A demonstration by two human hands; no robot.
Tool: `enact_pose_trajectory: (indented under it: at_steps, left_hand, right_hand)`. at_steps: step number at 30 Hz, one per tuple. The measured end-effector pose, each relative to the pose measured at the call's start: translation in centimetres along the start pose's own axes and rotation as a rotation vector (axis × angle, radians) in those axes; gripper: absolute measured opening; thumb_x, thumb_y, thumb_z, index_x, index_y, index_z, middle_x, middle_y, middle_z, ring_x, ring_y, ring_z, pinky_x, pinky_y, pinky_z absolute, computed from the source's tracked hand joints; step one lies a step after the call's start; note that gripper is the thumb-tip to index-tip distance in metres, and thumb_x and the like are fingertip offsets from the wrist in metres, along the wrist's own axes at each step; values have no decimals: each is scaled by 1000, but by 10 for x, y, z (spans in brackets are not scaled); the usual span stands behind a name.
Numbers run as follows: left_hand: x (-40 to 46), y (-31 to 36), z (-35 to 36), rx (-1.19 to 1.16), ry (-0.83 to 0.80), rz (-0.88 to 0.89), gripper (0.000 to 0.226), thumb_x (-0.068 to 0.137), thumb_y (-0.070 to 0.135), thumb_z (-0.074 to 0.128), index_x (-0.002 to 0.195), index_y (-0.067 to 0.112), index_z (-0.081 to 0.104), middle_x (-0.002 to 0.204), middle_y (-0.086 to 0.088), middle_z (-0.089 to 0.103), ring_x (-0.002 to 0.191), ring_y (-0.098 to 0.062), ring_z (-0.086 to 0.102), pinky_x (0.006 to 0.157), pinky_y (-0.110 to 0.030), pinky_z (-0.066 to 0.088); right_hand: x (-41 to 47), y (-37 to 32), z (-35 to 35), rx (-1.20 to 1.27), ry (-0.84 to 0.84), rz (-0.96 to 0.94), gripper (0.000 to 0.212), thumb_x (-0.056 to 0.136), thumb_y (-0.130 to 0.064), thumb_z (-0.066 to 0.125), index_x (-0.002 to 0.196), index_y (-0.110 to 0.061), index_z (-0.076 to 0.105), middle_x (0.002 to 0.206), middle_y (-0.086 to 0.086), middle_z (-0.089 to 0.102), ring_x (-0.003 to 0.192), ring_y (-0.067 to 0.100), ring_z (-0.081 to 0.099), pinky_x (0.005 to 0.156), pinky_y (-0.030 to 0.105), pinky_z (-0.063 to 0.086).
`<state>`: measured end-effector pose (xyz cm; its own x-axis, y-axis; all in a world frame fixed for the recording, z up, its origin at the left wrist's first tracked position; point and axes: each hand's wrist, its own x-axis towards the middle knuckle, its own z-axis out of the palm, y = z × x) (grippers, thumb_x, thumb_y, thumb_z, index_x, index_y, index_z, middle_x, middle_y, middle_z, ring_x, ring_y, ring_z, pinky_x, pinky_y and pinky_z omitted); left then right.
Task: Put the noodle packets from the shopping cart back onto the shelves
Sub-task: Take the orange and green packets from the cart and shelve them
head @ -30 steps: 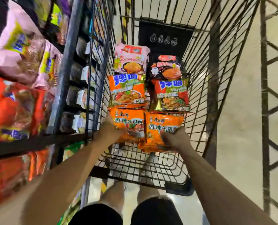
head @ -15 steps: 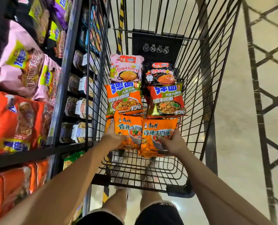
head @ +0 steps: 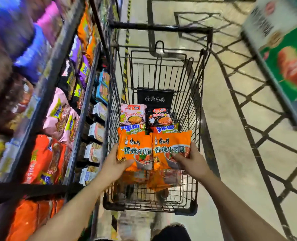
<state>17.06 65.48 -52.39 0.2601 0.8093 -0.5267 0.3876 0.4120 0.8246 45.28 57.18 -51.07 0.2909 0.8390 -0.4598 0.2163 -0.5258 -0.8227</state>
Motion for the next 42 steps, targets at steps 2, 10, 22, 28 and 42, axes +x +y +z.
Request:
enact_pose_trajectory:
  at_steps: [2,10,22,28,42]
  left_hand:
    - [-15,28,-13,-32,-7,58,66,85,15,80,136,35,43,120,7,70,108,-11,68,97,-36,54]
    - [-89,152,-66,-72,74,379,62,82,19,81,135,31,50,119,3,72,109,-14,70,95,-42,58]
    - [-195,261,-111,-126,279,685,48,87,7,76,125,30,56,112,6,74,106,-11,71,80,-22,59]
    - [-253,276,-104,-135,447,711,46,84,22,81,117,43,57,109,13,74,99,-3,71,94,-38,56]
    - [-432,205,-64,-359,822,588,46,86,19,80,118,44,59,113,8,76,103,-18,74,95,-50,58]
  right_hand:
    - [-13,-31,-14,22,17,-62,40,92,-31,75,123,-31,50,111,-7,74,96,13,74,75,32,61]
    - [-91,-183,-64,31,162,-353,35,87,-37,80,112,-41,56,100,-16,75,86,9,75,59,23,53]
    - [-169,-318,-99,18,137,-669,48,87,-37,79,127,-36,52,114,-4,72,96,19,75,74,50,64]
    - [-195,-348,-115,14,63,-761,42,88,-37,77,122,-35,52,113,-5,71,94,16,75,75,46,65]
    - [-261,-349,-89,22,-304,-922,33,87,-36,79,112,-35,59,105,-7,75,96,17,74,84,46,61]
